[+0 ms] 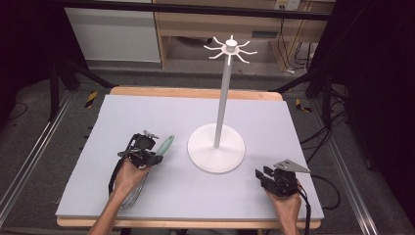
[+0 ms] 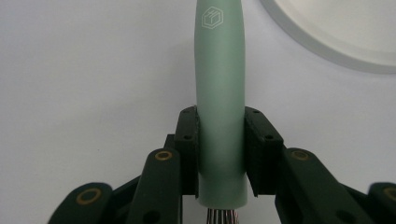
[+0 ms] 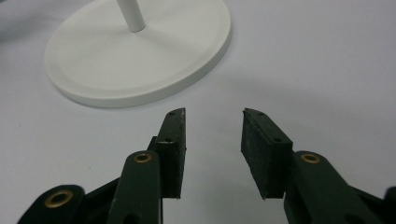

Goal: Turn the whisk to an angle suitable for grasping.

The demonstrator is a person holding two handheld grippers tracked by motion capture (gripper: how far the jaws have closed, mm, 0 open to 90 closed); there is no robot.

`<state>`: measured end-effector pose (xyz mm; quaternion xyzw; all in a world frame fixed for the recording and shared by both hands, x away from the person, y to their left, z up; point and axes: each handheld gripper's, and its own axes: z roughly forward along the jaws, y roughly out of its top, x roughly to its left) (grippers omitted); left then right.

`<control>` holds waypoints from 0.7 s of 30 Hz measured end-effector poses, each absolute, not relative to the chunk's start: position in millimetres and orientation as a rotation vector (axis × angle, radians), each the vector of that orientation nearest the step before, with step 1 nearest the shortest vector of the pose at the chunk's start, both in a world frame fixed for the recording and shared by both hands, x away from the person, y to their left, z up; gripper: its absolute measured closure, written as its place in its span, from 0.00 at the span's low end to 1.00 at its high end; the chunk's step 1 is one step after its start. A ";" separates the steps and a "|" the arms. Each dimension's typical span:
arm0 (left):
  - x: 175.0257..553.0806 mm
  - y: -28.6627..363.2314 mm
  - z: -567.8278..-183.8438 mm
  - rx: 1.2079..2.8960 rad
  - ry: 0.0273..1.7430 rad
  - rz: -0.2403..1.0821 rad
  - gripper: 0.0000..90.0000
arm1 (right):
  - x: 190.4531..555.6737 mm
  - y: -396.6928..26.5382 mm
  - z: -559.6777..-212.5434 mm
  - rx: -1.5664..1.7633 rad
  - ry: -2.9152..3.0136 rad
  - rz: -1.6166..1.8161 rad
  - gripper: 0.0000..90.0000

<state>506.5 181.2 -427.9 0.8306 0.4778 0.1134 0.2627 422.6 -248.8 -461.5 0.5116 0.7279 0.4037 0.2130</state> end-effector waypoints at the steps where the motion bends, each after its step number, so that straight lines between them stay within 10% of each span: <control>1: 504.5 181.9 -426.0 2.237 1.281 0.314 0.76 | 422.6 -248.7 -461.5 1.420 2.021 1.121 0.67; 21: 470.3 200.1 -384.8 2.004 1.141 0.468 0.76 | 421.6 -249.2 -460.8 1.418 2.014 1.119 0.67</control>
